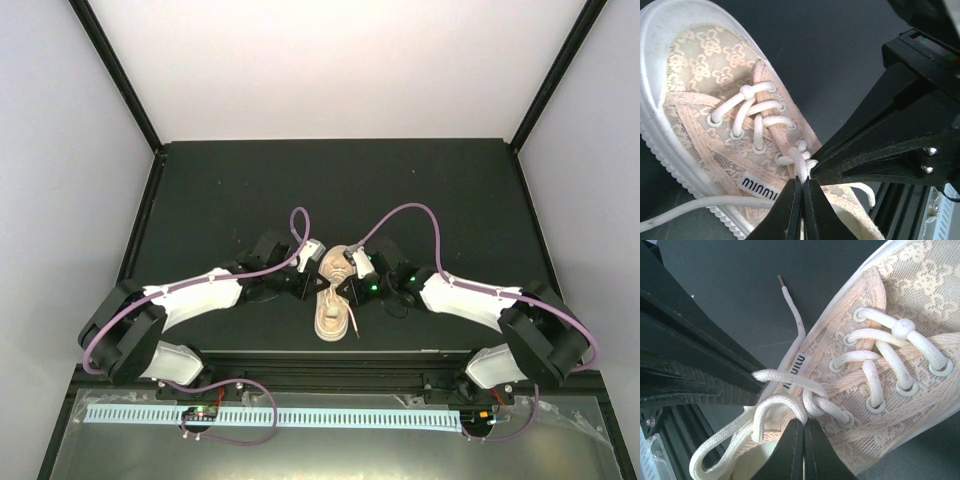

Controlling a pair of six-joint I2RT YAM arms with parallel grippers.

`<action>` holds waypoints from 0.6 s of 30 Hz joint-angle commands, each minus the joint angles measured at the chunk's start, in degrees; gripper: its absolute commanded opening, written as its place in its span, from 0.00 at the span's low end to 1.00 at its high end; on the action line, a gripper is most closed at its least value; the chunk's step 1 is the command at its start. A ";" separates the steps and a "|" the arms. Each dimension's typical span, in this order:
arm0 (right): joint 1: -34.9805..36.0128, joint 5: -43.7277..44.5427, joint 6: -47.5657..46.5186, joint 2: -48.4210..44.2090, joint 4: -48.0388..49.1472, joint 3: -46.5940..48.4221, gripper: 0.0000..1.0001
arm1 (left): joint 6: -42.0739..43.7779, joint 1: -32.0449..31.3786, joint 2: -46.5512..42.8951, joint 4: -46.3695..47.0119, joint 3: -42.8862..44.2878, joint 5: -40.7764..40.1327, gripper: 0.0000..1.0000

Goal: Tie the shoes

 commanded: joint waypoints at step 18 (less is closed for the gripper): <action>0.48 0.24 -1.11 1.71 2.87 0.82 0.02 | 3.17 0.42 -1.40 1.91 -0.17 5.17 0.17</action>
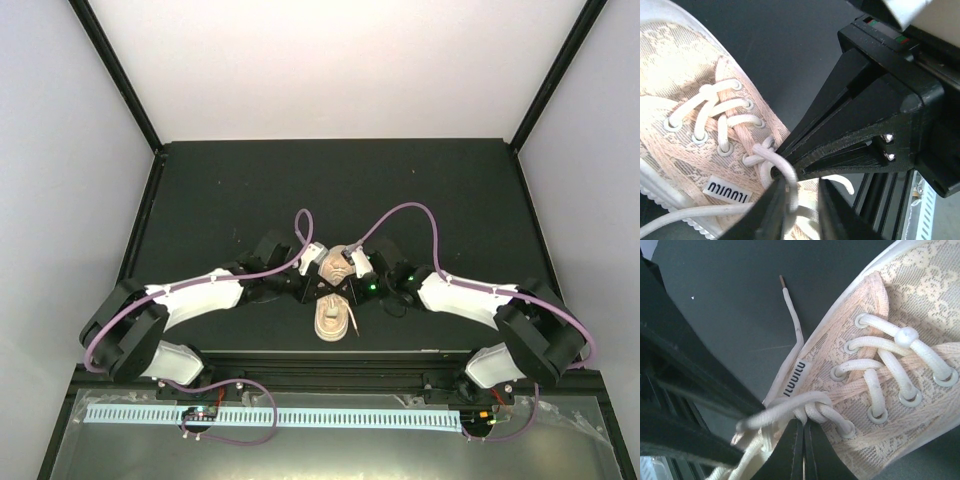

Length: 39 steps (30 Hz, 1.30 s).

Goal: Tie the shoes

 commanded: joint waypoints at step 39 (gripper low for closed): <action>0.45 0.13 -1.85 1.46 0.74 0.89 0.02 | -4.26 11.01 2.00 -3.73 1.42 -3.02 0.39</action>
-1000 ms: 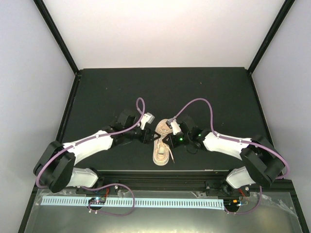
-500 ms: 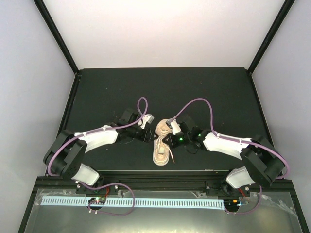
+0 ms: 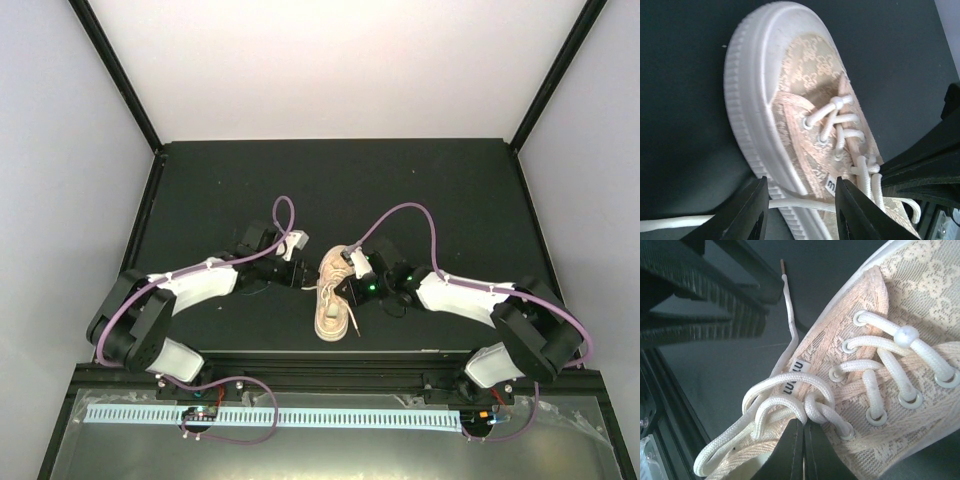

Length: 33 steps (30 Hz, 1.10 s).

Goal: Tie the shoes

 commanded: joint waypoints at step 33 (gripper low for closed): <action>0.42 0.27 -1.13 2.62 -0.09 2.01 0.02 | 5.54 -0.74 7.42 1.65 3.40 13.32 0.38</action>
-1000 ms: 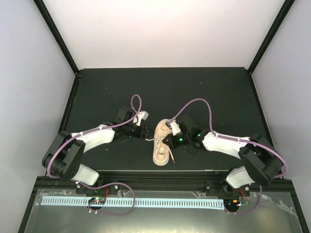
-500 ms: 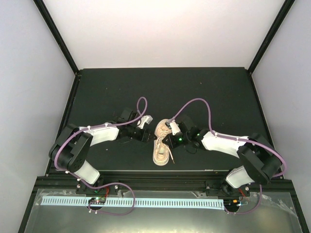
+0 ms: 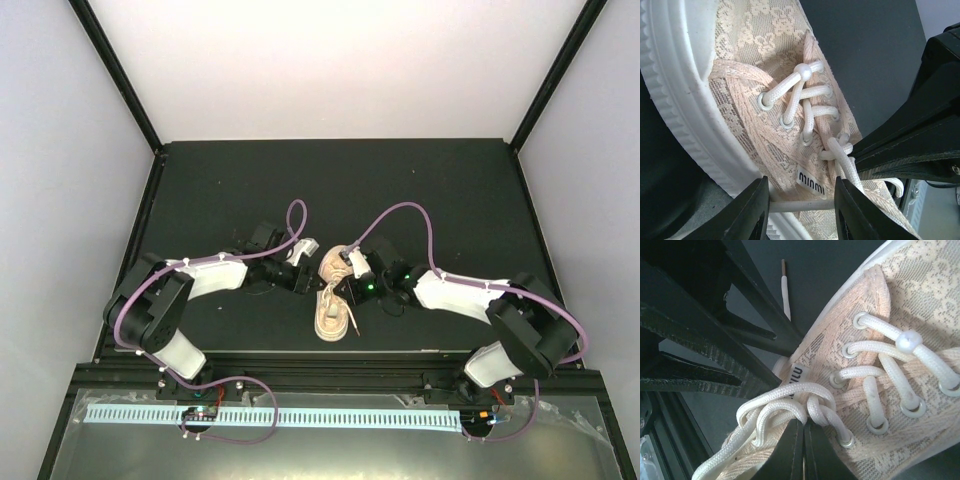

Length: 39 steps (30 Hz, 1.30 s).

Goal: Tie the shoes

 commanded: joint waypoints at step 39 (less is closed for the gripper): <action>0.44 0.99 0.14 0.84 0.32 1.43 0.02 | 3.60 -3.50 -1.19 -0.86 4.32 2.56 0.33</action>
